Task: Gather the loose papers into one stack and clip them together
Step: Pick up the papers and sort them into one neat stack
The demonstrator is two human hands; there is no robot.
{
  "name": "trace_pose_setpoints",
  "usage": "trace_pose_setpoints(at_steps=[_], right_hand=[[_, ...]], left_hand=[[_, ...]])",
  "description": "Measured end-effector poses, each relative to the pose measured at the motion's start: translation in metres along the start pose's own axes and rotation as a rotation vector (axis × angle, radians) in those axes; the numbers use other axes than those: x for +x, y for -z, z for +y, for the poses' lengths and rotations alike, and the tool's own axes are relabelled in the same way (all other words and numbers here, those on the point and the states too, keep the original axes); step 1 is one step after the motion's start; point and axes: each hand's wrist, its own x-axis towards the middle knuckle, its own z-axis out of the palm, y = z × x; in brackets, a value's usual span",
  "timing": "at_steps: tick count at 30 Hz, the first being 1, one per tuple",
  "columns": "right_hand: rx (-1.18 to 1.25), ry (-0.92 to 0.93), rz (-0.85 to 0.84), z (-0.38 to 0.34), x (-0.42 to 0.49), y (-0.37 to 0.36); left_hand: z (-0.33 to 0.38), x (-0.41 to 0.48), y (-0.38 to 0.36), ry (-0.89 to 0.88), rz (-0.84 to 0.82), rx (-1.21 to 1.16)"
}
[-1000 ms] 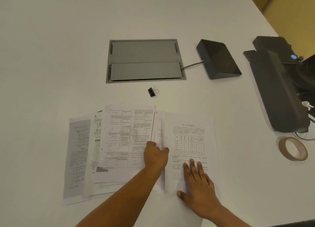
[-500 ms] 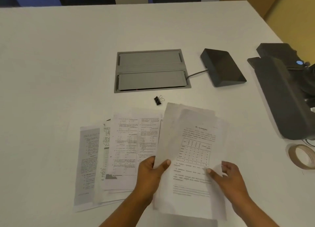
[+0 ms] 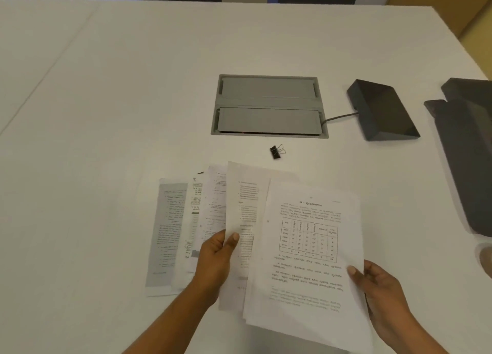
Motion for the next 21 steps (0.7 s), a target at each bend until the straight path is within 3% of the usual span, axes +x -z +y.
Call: trace_pose_setpoints(at_steps=[7,12,21], right_hand=[[-0.035,-0.094,-0.178,0.007,0.013,-0.020],[-0.208,-0.189,-0.143,0.045,0.029,-0.027],[-0.600,-0.177,-0.211,0.049,0.026,-0.028]], left_hand=[[-0.018,0.003,0.006,0.139,-0.247,-0.029],[-0.038,0.008,0.004,0.401,-0.166,-0.020],[-0.030,0.018,0.001,0.353,-0.104,0.068]])
